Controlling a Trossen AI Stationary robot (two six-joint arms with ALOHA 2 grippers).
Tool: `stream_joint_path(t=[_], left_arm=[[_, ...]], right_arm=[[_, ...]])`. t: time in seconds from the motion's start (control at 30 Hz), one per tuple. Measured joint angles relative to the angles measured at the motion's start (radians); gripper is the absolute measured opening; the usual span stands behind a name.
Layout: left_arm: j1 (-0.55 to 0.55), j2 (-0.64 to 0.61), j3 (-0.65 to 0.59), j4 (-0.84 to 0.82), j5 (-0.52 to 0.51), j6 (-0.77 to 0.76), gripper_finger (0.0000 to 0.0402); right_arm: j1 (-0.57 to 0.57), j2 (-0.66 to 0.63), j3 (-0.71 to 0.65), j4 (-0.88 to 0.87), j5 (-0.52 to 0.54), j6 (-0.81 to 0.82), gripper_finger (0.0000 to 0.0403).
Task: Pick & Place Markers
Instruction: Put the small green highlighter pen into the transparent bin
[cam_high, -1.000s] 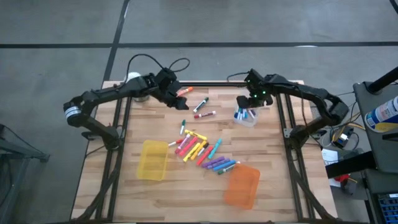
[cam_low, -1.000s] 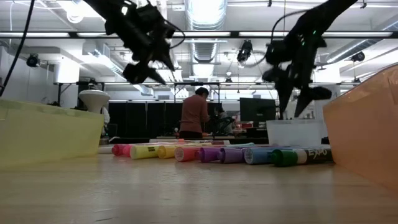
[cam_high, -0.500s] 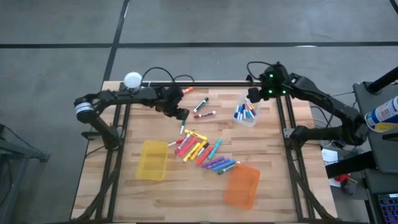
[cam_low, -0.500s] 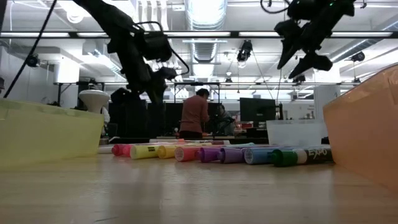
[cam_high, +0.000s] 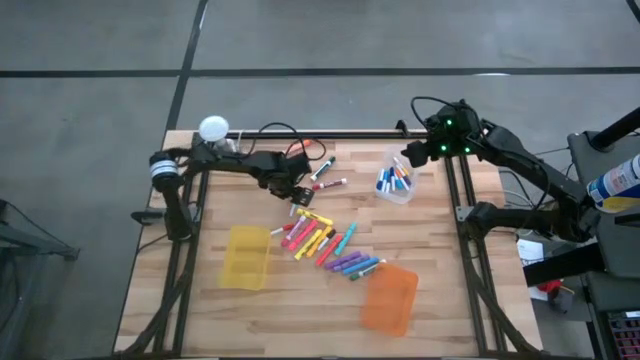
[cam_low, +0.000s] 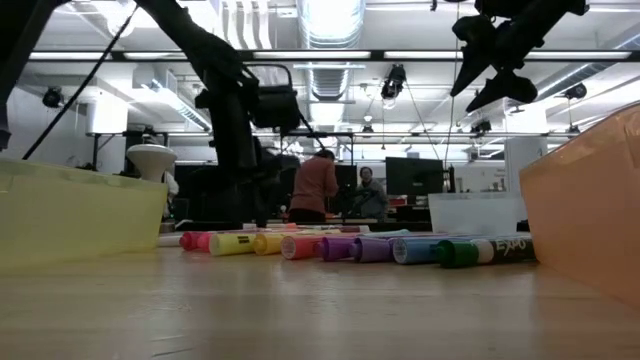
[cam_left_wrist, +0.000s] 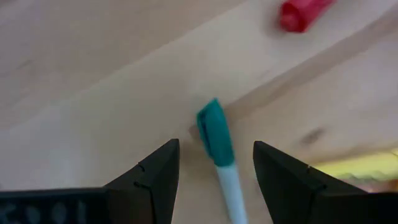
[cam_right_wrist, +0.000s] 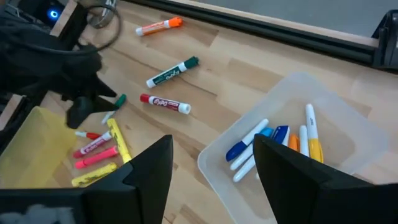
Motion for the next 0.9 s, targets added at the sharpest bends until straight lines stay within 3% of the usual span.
stream_joint_path(t=[0.17, 0.3, 0.6, 0.9], left_arm=[[-0.003, 0.056, 0.042, -0.053, -0.004, 0.017, 0.0195], [-0.003, 0.068, 0.055, -0.071, -0.011, 0.039, 0.0169], [0.014, 0.066, 0.054, -0.05, 0.006, 0.088, 0.0022], [0.064, -0.015, 0.064, -0.033, 0.023, 0.092, 0.003]], right_arm=[[0.0, 0.0, 0.0, 0.011, 0.0, -0.023, 0.0215], [-0.001, 0.0, 0.0, 0.027, 0.0, -0.026, 0.0215], [0.0, 0.001, 0.0, 0.052, 0.0, -0.026, 0.0214], [0.003, 0.001, 0.0, 0.138, -0.045, -0.066, 0.0215]])
